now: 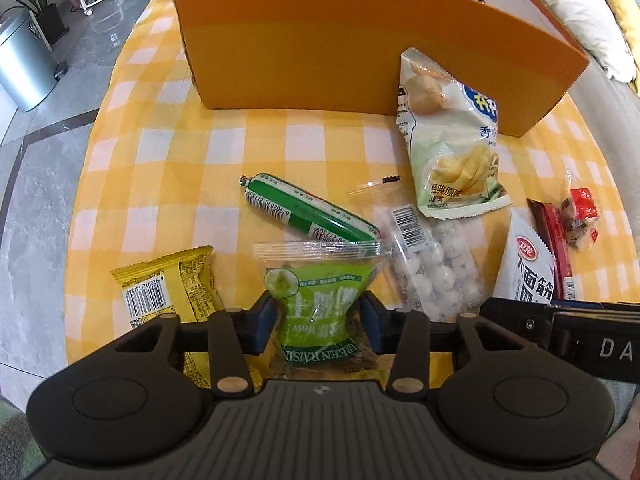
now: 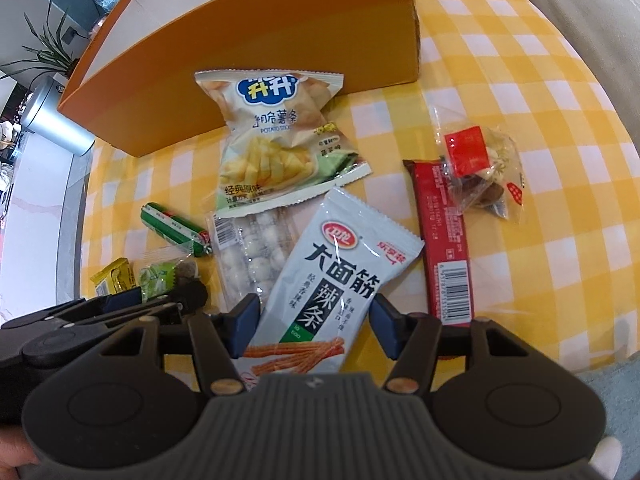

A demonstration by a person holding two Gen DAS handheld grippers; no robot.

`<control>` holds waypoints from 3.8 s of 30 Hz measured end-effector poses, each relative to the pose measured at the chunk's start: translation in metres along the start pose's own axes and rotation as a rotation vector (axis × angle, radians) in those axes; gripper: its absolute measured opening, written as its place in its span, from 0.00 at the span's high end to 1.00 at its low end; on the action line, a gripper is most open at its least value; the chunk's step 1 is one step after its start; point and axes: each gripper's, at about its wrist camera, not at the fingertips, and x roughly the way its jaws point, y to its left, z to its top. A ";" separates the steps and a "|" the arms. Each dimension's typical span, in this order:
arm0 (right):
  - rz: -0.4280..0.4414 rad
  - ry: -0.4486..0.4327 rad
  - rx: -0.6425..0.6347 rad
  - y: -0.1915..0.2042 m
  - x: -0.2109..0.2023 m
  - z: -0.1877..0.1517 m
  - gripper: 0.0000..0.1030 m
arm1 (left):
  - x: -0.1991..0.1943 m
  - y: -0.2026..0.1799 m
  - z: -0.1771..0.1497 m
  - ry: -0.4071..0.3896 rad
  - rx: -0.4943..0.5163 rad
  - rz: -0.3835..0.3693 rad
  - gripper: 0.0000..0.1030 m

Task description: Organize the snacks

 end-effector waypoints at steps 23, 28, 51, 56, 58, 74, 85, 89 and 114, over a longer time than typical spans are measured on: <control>-0.028 -0.395 -0.149 0.022 -0.103 0.044 0.45 | -0.119 -0.013 0.071 -0.328 -0.005 -0.059 0.62; -0.043 -0.485 -0.179 0.026 -0.118 0.061 0.45 | -0.125 -0.018 0.097 -0.364 0.018 -0.060 0.62; -0.189 -0.525 -0.389 0.065 -0.070 0.162 0.45 | -0.058 -0.022 0.185 -0.249 0.138 0.028 0.62; -0.210 -0.481 -0.403 0.060 -0.048 0.174 0.46 | -0.031 -0.024 0.188 -0.183 0.163 0.049 0.62; -0.223 -0.465 -0.413 0.058 -0.040 0.178 0.47 | -0.023 -0.023 0.189 -0.161 0.163 0.049 0.62; -0.334 -0.332 -0.469 0.058 0.008 0.187 0.48 | 0.015 -0.030 0.194 -0.070 0.216 0.120 0.62; -0.330 -0.321 -0.461 0.057 0.006 0.186 0.47 | 0.009 -0.036 0.199 -0.092 0.229 0.112 0.62; -0.314 -0.337 -0.438 0.055 -0.002 0.185 0.40 | 0.008 -0.038 0.201 -0.102 0.234 0.105 0.62; -0.289 -0.319 -0.439 0.050 -0.013 0.173 0.32 | -0.001 -0.041 0.196 -0.105 0.222 0.116 0.49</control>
